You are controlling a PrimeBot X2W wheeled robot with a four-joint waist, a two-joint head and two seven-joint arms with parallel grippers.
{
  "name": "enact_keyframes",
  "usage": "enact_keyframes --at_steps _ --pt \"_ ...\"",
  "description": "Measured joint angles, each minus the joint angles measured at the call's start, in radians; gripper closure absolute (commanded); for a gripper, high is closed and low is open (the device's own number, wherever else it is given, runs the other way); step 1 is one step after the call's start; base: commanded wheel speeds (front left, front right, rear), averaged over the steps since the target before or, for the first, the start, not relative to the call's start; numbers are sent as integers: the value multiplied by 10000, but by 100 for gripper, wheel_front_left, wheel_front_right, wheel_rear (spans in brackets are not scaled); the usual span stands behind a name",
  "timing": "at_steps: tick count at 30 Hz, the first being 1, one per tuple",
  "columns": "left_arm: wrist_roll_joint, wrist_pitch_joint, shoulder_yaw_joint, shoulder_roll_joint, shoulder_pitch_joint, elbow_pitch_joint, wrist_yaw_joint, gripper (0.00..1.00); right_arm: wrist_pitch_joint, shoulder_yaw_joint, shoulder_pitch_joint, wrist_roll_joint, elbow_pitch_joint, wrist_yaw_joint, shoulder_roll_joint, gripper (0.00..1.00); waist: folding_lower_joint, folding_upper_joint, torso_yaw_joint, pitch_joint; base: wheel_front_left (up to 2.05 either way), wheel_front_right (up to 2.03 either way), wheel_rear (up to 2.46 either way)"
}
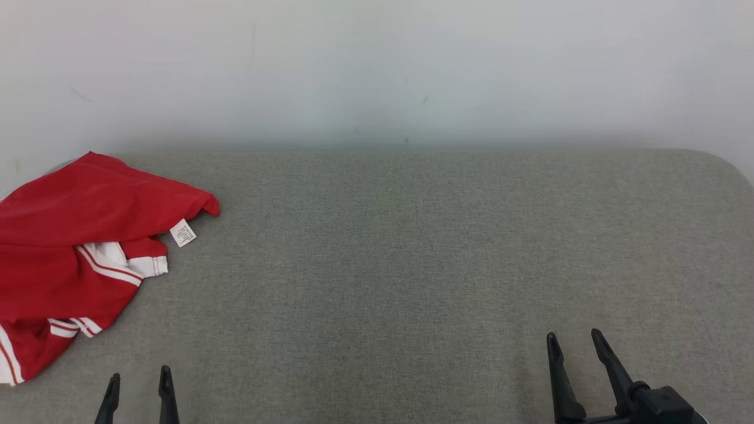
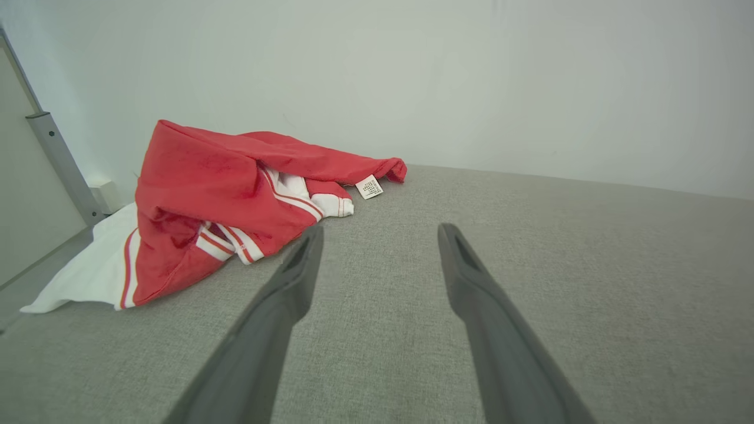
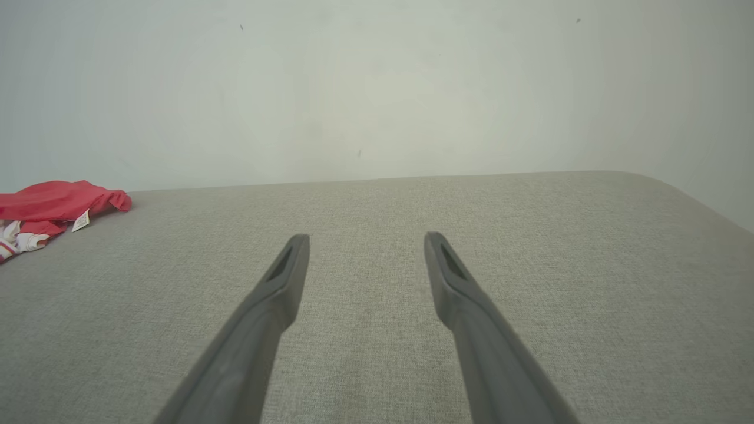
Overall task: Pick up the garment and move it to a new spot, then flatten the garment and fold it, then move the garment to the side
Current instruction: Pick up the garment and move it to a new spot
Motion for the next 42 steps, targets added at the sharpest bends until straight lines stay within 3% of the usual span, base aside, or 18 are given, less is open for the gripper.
enact_keyframes --at_steps 11,42 --pt "92 0 182 -2 -22 174 4 0 0 -17 105 71 42 0 -2 0 0 1 949 4 0 0 0" --pt "75 0 823 2 -104 700 0 0 0 211 114 90 199 0 0 0 0 0 4420 -96 0 0 0"
